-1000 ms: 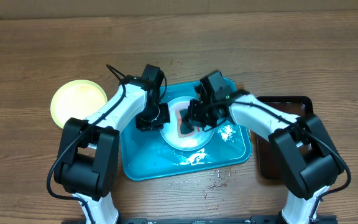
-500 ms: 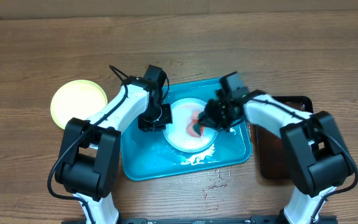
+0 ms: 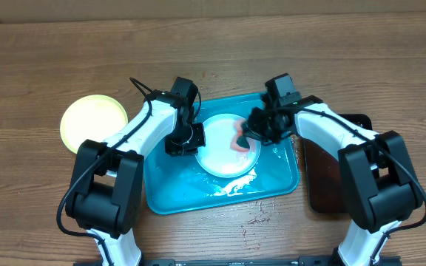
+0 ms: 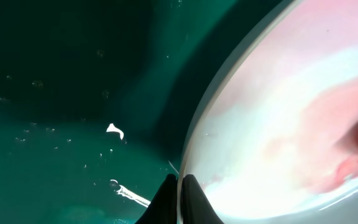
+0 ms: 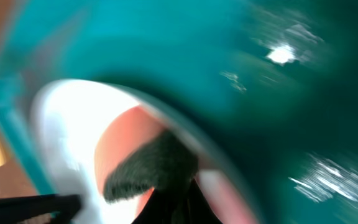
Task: Clean dirty plates on tray and stack at the side
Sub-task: 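Scrub the red stain off the white plate with the sponge, left gripper holding it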
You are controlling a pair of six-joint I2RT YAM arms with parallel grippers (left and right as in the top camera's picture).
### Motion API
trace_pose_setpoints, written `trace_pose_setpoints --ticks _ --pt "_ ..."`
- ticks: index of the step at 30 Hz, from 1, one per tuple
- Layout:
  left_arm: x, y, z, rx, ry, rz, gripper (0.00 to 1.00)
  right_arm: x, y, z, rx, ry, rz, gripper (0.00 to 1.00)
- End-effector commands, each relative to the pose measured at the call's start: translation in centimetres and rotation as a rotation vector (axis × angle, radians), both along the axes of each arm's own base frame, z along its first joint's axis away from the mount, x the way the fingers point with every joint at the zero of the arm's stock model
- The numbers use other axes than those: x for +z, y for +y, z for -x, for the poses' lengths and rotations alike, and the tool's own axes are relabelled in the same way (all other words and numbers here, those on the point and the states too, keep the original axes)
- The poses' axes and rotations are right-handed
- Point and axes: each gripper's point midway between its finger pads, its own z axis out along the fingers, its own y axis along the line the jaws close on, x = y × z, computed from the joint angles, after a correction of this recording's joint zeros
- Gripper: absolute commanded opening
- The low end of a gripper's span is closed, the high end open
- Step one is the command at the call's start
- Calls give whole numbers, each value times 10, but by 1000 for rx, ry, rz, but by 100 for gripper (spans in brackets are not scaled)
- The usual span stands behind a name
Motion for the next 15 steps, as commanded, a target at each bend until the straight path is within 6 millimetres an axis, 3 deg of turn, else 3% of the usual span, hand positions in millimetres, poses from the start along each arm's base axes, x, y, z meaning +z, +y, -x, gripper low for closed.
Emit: trace_pose_setpoints --ticks 1,6,10,15 --pt "-9 1 1 -33 24 -1 4 17 39 2 121 -77 -104 4" --pt "-11 -1 1 -32 30 9 4 17 72 14 154 -75 -136 4" --pt "-11 -3 1 -32 30 16 4 -9 87 33 141 20 -119 4" --pt "-10 -3 2 -32 32 19 4 -40 92 51 148 112 -88 4"
